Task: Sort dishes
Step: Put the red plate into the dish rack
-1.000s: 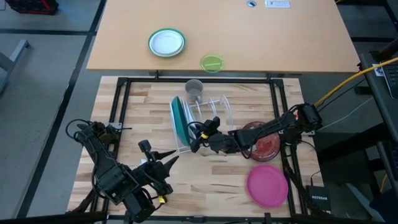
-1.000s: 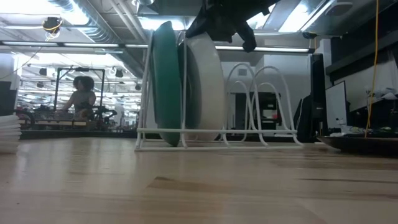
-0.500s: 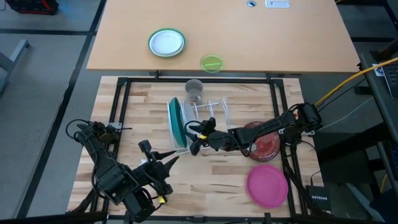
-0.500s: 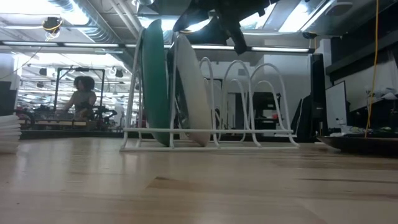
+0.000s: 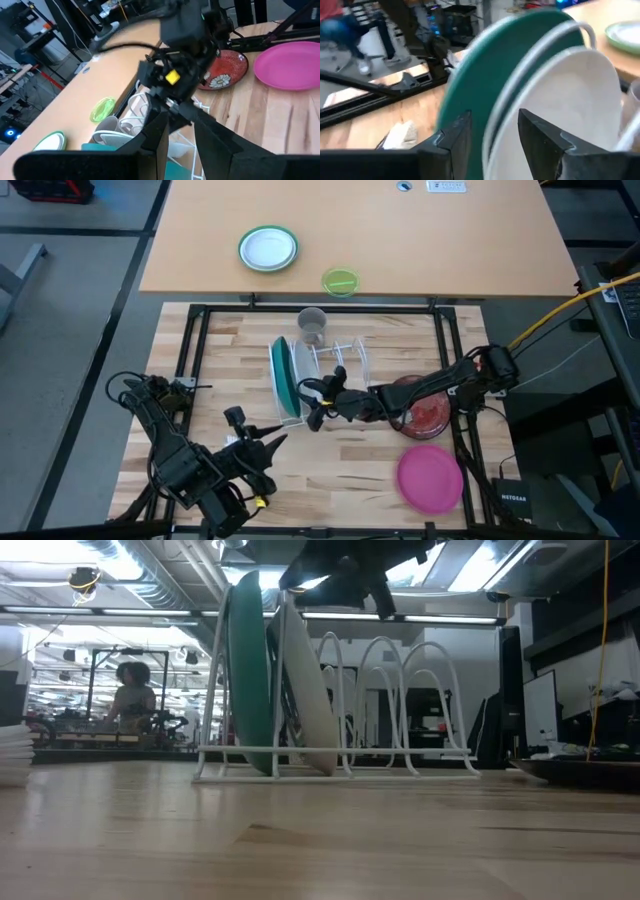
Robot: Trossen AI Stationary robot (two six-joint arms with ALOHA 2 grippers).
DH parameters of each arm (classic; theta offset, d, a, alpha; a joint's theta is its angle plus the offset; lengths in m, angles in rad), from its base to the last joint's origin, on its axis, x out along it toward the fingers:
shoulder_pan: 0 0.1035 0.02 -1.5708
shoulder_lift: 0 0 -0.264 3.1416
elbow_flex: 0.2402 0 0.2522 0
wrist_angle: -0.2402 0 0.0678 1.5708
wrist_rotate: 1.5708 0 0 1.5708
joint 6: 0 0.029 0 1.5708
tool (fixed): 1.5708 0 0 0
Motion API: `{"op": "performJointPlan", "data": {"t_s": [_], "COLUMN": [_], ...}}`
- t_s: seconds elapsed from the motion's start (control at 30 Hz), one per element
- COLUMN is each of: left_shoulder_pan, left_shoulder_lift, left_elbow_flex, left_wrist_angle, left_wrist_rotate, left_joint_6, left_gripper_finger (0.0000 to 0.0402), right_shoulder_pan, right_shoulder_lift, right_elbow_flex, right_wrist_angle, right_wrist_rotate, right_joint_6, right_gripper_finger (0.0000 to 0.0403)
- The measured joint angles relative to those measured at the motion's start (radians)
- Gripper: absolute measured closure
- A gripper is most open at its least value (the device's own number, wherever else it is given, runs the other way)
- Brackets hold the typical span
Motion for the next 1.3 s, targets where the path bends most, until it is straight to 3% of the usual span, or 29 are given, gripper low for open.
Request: {"op": "performJointPlan", "data": {"t_s": [0.37,0.77,0.93,1.1,1.3], "left_shoulder_pan": [-0.001,-0.001,0.001,0.002,0.013], "left_shoulder_lift": [0.000,0.000,0.000,0.000,0.006], "left_elbow_flex": [0.000,0.000,0.000,0.000,0.000], "left_wrist_angle": [0.000,0.001,0.003,0.006,0.012], "left_wrist_rotate": [0.026,0.026,0.026,0.026,0.025], "left_joint_6": [0.018,-0.038,-0.069,-0.082,-0.122], "left_gripper_finger": [0.0318,0.0318,0.0318,0.0318,0.0318], "right_shoulder_pan": [0.000,0.061,0.112,0.152,0.225], "right_shoulder_lift": [-0.149,-0.381,-0.465,-0.523,-0.511], "right_elbow_flex": [0.000,0.000,0.000,0.000,-0.021], "right_wrist_angle": [-0.160,-0.539,-0.760,-1.026,-1.233], "right_wrist_rotate": [-0.105,-0.431,-0.390,-0.252,-0.245], "right_joint_6": [-0.209,-0.417,-0.447,-0.317,0.000], "right_gripper_finger": [0.0239,0.0239,0.0239,0.0239,0.0239]}}
